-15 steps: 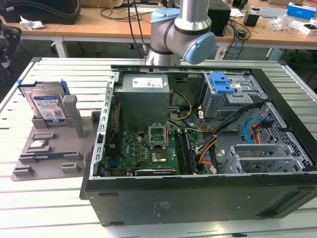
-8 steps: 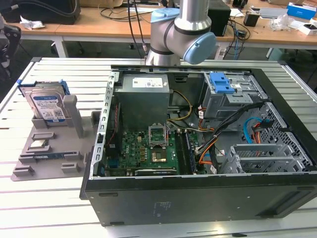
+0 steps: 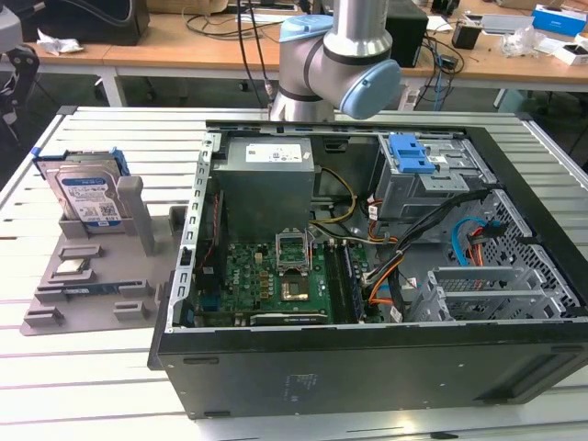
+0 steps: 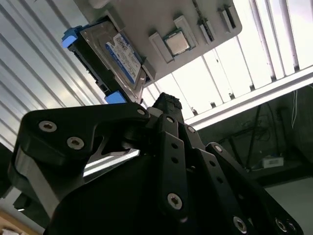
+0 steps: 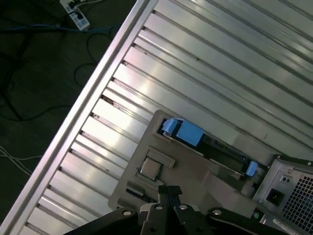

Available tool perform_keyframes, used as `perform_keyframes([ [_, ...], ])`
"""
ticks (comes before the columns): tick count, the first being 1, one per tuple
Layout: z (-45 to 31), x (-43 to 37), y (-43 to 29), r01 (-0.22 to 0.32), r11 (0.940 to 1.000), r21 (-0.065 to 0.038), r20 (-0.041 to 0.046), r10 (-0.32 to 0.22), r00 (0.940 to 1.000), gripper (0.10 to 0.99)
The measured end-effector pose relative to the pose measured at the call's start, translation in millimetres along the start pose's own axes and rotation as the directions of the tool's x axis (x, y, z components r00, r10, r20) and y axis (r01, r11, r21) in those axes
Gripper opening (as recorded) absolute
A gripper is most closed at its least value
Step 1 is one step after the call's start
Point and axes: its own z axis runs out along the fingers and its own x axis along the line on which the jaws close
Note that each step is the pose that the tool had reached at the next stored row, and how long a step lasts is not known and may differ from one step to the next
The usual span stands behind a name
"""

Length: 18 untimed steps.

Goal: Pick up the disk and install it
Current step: 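Pick up the disk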

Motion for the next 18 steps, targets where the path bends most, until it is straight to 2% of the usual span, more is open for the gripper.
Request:
perform_keyframes([
  [4,0.0,0.0,0.0,0.059,0.9983,-0.001,-0.0026,-0.059,0.9983,0.102],
  [10,0.0,0.0,0.0,0.132,0.9912,-0.003,-0.0057,-0.132,0.9912,0.102],
  [13,0.0,0.0,0.0,0.173,0.9849,-0.005,-0.0075,-0.173,0.9849,0.102],
  [18,0.0,0.0,0.0,0.241,0.9705,-0.007,-0.0103,-0.241,0.9705,0.102],
])
